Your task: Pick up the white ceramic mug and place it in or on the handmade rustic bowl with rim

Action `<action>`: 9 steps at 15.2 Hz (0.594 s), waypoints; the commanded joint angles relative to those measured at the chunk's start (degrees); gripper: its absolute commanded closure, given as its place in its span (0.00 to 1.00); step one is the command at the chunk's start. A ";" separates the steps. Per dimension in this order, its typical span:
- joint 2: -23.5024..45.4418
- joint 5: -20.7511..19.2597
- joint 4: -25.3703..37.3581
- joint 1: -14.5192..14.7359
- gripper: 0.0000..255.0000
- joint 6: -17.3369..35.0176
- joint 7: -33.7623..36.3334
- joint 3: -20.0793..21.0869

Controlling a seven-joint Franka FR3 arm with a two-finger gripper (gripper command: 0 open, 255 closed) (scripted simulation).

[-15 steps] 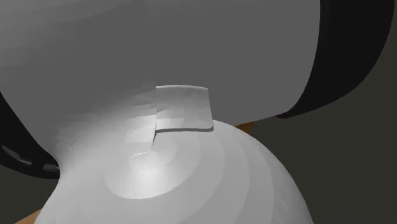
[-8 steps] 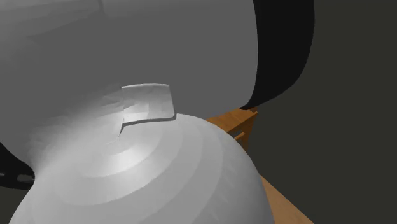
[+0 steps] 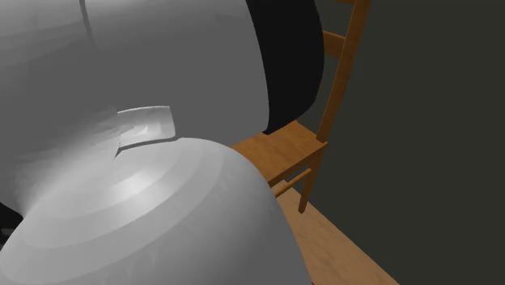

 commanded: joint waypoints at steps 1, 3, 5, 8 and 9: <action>0.43 0.18 -0.90 0.13 1.00 1.33 0.14 0.14; 0.82 0.40 -1.91 0.12 1.00 2.70 0.00 0.25; 1.26 0.65 -2.86 0.09 1.00 4.05 -0.15 0.36; 2.00 1.05 -4.18 0.02 1.00 6.05 -0.40 0.55; 2.27 1.20 -4.59 -0.02 1.00 6.71 -0.49 0.61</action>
